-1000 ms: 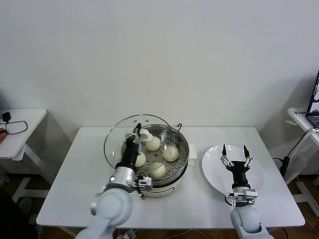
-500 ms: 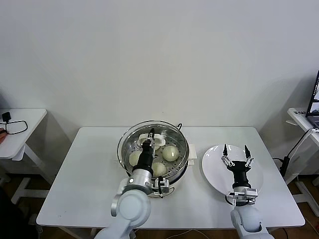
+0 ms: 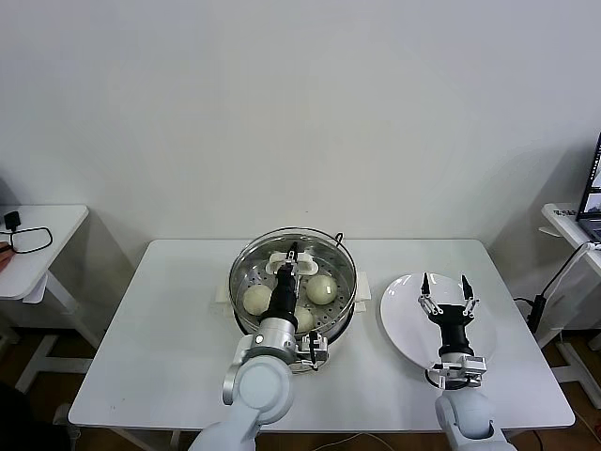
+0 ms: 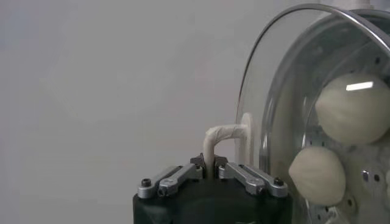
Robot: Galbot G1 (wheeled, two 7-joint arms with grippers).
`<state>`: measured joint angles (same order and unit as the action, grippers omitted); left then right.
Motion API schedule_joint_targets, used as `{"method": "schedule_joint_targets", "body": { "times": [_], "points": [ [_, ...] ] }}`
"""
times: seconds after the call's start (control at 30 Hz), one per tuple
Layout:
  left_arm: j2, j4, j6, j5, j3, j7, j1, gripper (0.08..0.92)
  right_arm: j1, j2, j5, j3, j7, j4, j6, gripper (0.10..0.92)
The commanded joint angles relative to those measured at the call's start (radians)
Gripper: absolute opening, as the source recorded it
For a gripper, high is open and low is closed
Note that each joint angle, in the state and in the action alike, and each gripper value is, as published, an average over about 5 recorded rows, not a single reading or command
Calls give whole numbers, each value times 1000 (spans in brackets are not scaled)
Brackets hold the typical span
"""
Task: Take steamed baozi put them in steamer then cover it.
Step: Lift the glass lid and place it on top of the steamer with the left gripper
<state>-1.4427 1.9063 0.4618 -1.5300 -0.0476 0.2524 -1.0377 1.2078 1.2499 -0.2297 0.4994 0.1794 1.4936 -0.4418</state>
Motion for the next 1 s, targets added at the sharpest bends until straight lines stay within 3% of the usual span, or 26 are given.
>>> {"method": "schedule_joint_targets", "body": {
  "times": [0.03,1.0],
  "points": [
    [-8,-63,-8,-7,-4,-24,7,191,-2,1,1,0,0,-4,-1,823],
    [-10,-105,-28,-9,16,-34,13,191,-8,6,6,-3,-1,-12,-4,823]
  ]
}}
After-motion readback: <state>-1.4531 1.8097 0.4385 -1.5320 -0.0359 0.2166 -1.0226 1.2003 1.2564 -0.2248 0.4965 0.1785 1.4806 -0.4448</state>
